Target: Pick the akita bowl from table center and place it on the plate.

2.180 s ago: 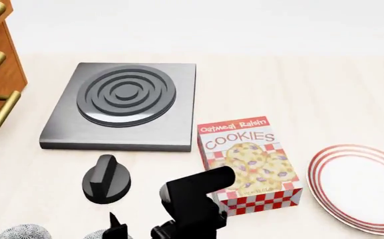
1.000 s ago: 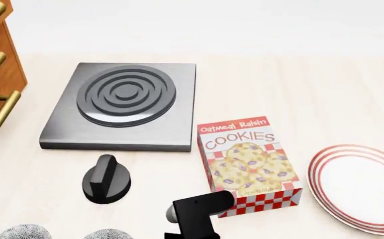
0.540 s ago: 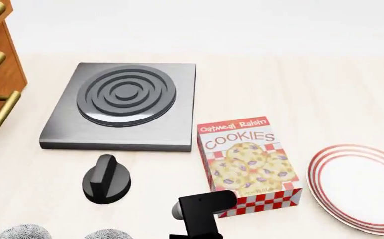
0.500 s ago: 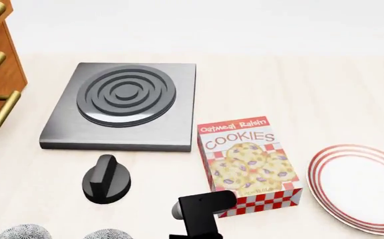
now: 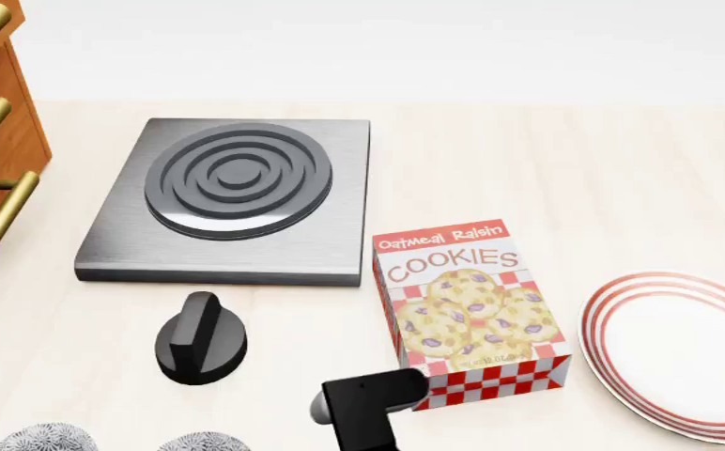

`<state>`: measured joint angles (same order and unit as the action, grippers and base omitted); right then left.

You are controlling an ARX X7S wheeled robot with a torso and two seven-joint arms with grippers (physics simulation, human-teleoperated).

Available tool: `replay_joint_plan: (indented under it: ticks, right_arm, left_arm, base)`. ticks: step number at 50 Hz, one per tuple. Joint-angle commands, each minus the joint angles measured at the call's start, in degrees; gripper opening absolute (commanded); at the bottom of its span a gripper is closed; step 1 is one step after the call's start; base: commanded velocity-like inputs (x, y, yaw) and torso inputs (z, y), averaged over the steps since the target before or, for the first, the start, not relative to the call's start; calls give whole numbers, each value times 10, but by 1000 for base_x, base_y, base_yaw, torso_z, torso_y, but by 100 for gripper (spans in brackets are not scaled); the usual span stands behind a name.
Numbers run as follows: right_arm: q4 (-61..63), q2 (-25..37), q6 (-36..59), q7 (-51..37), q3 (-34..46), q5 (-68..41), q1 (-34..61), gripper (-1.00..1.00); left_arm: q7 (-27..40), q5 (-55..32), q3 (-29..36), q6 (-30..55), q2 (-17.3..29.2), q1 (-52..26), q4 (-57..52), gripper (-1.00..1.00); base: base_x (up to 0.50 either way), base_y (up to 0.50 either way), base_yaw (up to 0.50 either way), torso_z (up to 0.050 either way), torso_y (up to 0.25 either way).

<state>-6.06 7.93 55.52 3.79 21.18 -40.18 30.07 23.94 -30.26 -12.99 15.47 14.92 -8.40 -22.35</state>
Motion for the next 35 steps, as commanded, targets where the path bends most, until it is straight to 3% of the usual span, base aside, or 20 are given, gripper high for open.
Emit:
replay_joint_plan:
  ticks: [1, 35]
  right_arm:
    - [-26, -13, -15, 29, 5, 9, 2, 100]
    - [-59, -13, -31, 48, 42, 7, 8, 100]
  left_arm:
    - [-12, 11, -10, -9, -12, 8, 4, 100]
    - [-5, 5, -6, -14, -6, 7, 5, 100]
  base:
    - [0, 0, 0, 0, 0]
    - [0, 0, 0, 0, 0]
